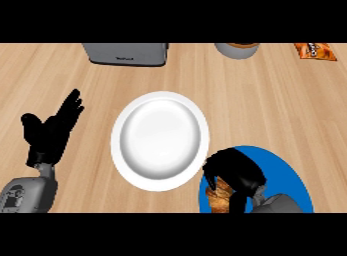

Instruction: Pick the croissant from the plate and place it in the plate

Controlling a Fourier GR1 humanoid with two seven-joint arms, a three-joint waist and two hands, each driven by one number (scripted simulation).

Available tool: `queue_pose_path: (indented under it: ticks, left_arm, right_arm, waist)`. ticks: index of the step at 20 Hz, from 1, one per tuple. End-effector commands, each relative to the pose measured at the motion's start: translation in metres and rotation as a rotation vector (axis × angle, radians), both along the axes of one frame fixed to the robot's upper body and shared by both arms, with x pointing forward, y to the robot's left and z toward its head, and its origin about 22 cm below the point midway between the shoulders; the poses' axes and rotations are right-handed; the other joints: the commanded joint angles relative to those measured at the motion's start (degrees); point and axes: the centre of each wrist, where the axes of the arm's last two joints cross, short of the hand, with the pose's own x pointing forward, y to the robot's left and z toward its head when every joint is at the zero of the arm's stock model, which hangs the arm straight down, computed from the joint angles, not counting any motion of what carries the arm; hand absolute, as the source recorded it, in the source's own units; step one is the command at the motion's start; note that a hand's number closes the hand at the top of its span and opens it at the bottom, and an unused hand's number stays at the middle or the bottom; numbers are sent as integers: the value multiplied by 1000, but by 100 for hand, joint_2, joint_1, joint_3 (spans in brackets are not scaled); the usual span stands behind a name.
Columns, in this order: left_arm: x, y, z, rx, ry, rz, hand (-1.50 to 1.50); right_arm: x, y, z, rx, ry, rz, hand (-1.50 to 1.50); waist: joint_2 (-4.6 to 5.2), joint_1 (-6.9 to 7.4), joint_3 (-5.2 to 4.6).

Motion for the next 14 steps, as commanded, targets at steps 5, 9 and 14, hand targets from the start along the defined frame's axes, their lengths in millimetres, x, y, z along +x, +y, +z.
queue_pose_path:
  ticks: [5,9,14]
  left_arm:
    - [4,-5,1,-3,13,-22,0]
    - [3,-4,-6,-1,28,-14,0]
    - [4,-8,-4,-1,14,-19,0]
  right_arm:
    - [-21,89,49,152,-344,-172,150]
    - [-26,107,81,223,-580,-314,150]
    - [-39,127,86,265,-673,-517,150]
  waist:
    - [-33,98,116]
    - [-76,26,93]
    - [-33,75,95]
